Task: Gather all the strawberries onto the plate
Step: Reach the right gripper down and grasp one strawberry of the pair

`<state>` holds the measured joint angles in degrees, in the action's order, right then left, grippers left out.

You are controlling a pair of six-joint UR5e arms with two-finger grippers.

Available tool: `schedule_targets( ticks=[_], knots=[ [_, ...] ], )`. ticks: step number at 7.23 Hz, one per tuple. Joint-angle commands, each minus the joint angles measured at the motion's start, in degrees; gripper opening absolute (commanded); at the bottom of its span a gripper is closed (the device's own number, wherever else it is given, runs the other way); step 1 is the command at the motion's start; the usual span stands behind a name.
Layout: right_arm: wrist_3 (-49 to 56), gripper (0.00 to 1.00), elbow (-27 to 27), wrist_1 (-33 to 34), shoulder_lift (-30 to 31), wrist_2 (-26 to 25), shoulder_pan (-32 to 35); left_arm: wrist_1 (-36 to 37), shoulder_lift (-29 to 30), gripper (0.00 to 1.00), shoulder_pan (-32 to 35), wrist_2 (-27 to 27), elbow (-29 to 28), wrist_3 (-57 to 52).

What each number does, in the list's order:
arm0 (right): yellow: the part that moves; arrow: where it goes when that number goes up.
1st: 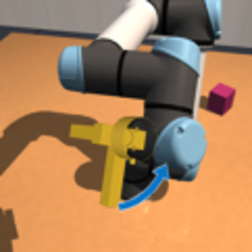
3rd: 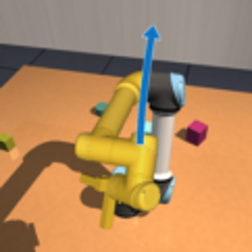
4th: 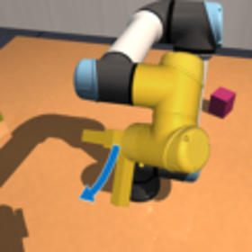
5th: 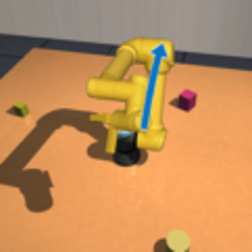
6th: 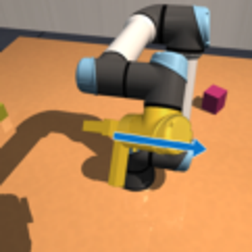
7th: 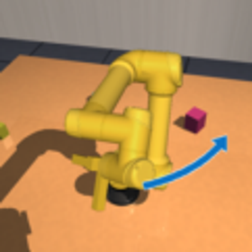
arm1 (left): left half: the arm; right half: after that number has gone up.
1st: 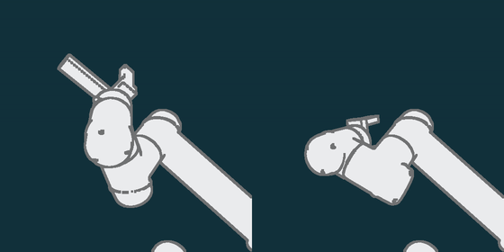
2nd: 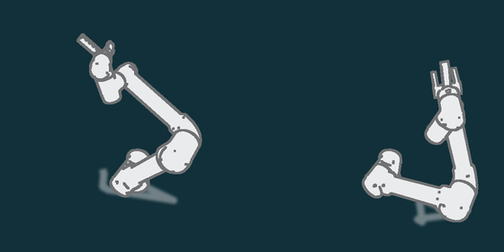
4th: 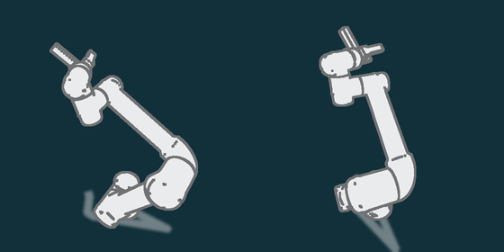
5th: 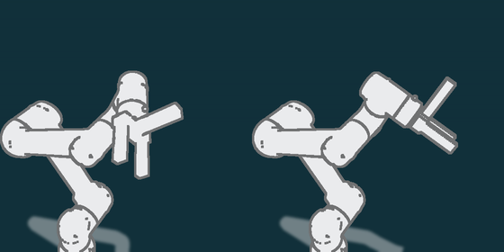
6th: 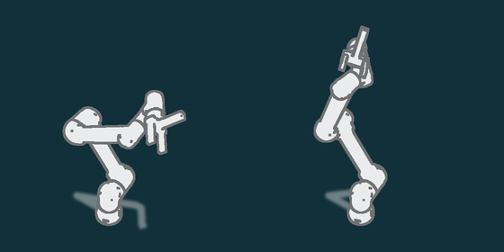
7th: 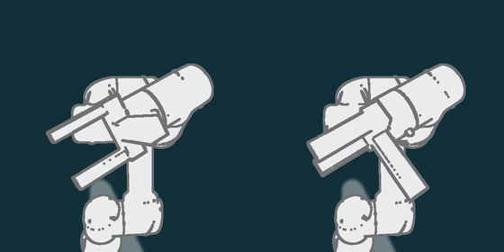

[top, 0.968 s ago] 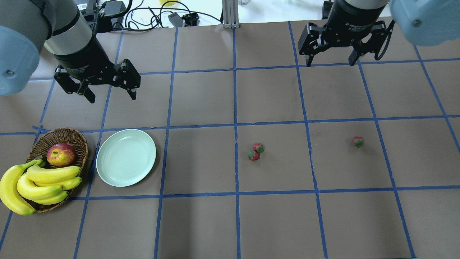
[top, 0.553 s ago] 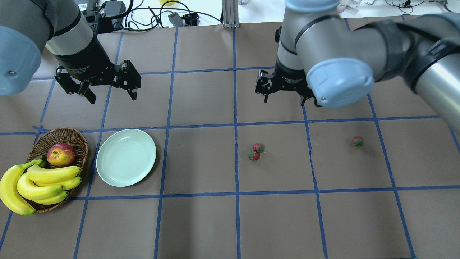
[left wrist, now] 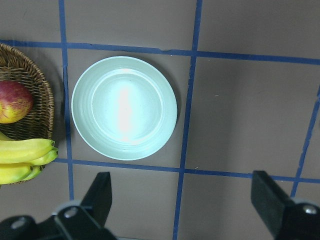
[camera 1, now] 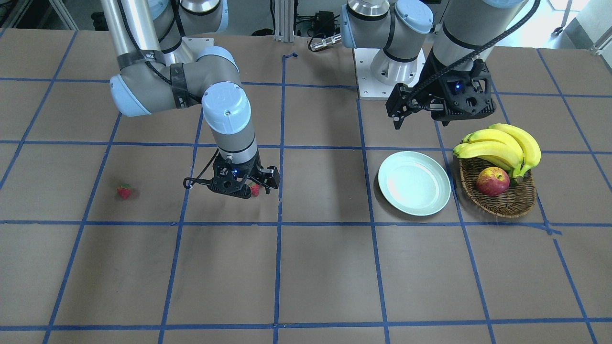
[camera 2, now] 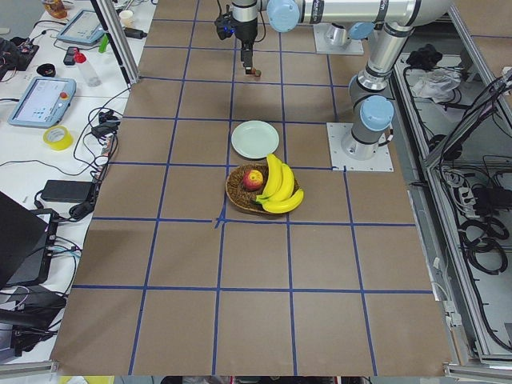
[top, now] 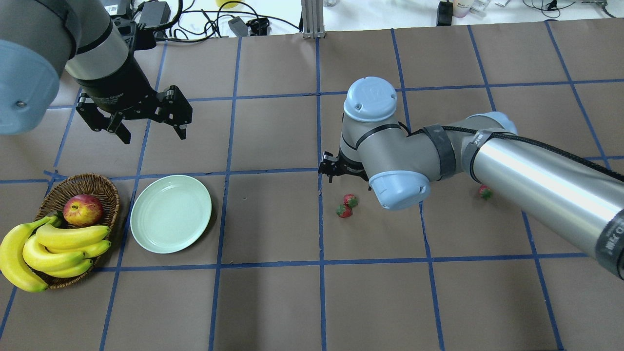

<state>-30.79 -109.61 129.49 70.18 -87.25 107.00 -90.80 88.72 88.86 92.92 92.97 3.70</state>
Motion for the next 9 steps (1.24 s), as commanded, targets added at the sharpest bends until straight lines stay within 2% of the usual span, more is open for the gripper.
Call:
schedule_targets(
  ticks=[1, 4, 5, 7, 8, 9],
  knots=[
    [-0.68, 1.00, -0.60, 1.21, -2.50, -0.47, 0.31, 0.01, 0.05, 1.00, 0.00, 0.07, 0.02, -0.01],
    [-0.59, 1.00, -2.01, 2.08, -2.76, -0.73, 0.31, 0.09, 0.05, 1.00, 0.00, 0.07, 0.02, -0.01],
    [-0.67, 0.83, -2.18, 2.08, -2.85, -1.69, 0.31, 0.09, 0.05, 1.00, 0.00, 0.07, 0.11, -0.01],
    [-0.59, 0.33, -2.54, 2.08, -2.77, -1.70, 0.23, 0.09, 0.05, 1.00, 0.09, -0.02, 0.28, -0.01],
    [-0.07, 0.16, -2.19, 2.17, -2.77, -1.70, 0.23, 0.09, 0.05, 1.00, 0.00, 0.07, 0.37, -0.01],
    [0.20, 0.08, -1.92, 2.17, -2.42, -1.35, 0.23, 0.09, 0.05, 1.00, 0.00, 0.07, 0.37, -0.01]
  ],
)
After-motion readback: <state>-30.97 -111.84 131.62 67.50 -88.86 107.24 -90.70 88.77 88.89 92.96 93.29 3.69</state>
